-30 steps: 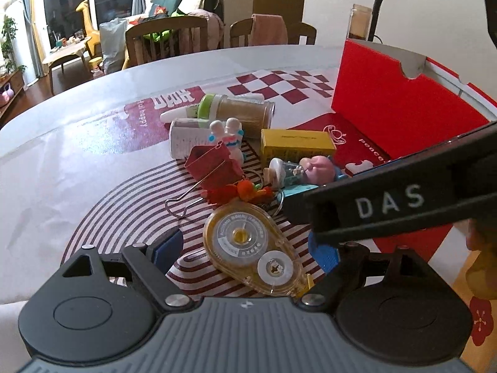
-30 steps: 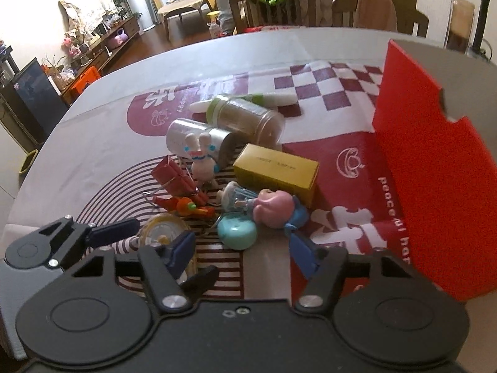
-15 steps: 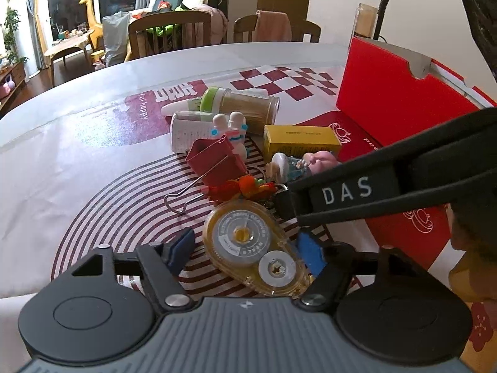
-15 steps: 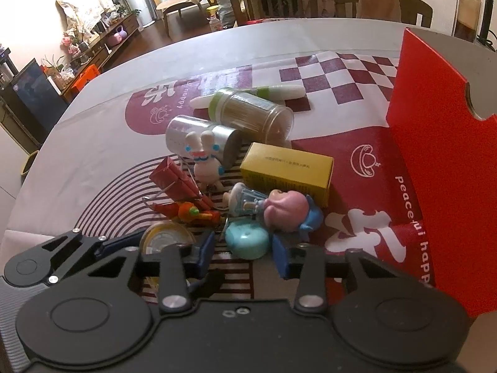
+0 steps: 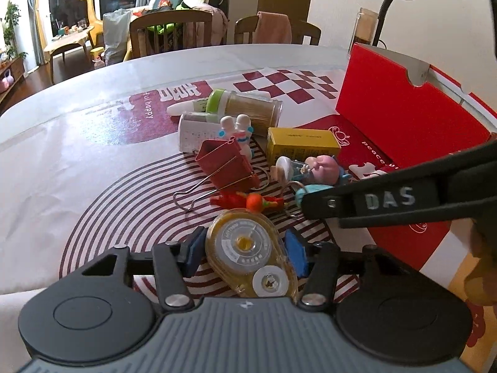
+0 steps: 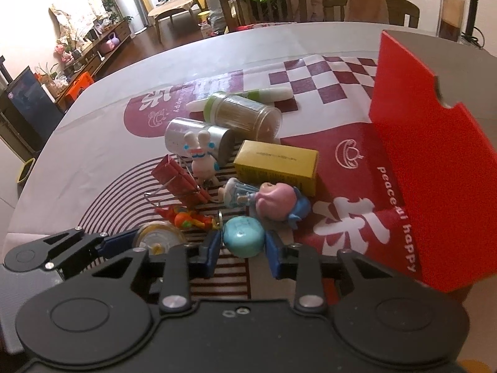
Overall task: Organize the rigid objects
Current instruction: 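Grasp the yellow tape roller with the left gripper while the right gripper grasps the teal ball keychain, then carry the tape roller and teal keychain over the box with both grippers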
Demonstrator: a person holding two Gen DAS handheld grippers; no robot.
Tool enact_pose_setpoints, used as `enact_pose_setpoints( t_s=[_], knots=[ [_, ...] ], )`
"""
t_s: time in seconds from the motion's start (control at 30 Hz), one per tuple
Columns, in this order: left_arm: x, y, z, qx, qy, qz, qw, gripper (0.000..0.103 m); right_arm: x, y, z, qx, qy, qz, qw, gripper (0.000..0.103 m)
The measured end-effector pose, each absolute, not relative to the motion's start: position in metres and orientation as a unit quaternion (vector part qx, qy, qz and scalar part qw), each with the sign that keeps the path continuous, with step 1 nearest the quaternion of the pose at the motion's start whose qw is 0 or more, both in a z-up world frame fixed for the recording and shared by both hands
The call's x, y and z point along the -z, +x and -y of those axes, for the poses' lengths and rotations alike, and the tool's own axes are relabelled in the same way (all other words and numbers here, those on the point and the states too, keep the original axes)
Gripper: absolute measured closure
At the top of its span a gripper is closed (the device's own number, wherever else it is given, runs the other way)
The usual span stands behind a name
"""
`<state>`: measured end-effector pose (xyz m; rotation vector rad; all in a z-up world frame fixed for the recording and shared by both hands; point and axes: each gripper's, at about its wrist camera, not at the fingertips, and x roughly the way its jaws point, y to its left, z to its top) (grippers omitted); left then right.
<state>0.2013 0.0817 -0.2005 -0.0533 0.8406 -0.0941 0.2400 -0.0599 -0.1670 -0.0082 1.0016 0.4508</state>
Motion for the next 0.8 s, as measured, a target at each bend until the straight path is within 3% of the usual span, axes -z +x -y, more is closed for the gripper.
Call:
enact_pose_setpoints(
  t_s=[0.4, 0.8],
  knots=[
    [0.193, 0.184, -0.098, 0.055, -0.05, -0.406, 0.911, 0.05, 0.153, 0.204, 0.075, -0.203, 0.002, -0.469, 0.86, 0.073],
    [0.196, 0.167, -0.111, 0.051, -0.056, -0.411, 0.909, 0.05, 0.176, 0.167, 0.077, -0.21, -0.039, -0.489, 0.846, 0.072]
  ],
)
